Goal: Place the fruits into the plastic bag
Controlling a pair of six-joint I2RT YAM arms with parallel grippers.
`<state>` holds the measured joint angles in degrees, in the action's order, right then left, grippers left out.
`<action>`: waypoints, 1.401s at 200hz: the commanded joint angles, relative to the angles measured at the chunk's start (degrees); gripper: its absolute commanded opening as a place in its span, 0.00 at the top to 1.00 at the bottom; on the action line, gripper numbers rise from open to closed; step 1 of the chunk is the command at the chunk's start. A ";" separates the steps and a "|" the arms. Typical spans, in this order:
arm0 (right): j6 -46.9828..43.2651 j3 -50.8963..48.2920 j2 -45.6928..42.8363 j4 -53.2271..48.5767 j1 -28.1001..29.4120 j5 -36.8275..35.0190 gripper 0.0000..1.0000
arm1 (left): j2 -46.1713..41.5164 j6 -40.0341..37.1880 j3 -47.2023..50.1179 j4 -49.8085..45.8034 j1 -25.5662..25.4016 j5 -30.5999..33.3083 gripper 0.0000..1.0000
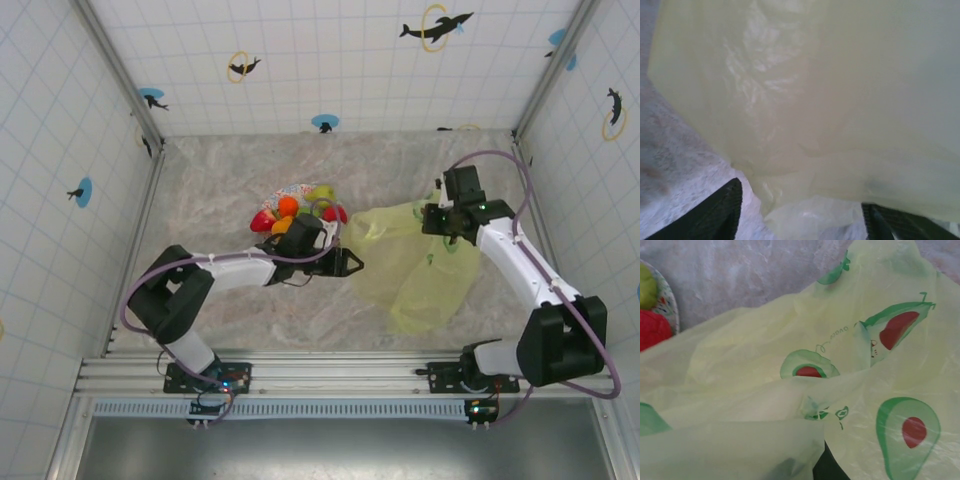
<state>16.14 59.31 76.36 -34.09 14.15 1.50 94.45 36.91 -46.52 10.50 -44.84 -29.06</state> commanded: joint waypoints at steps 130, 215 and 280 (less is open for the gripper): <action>14.25 -8.36 -0.18 20.77 -3.11 12.10 1.00 | -20.90 -10.67 -1.47 -29.79 8.65 27.83 0.13; 14.09 -7.72 0.98 21.69 -3.46 13.99 1.00 | -5.33 -10.90 -8.74 -27.30 8.66 28.29 0.17; 14.01 -8.11 1.43 22.41 -3.89 14.81 1.00 | -1.07 -11.34 -8.95 -26.41 8.68 29.15 0.17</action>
<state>30.02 49.82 77.23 -13.54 10.63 15.35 91.68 26.89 -54.08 -15.79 -36.27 -1.39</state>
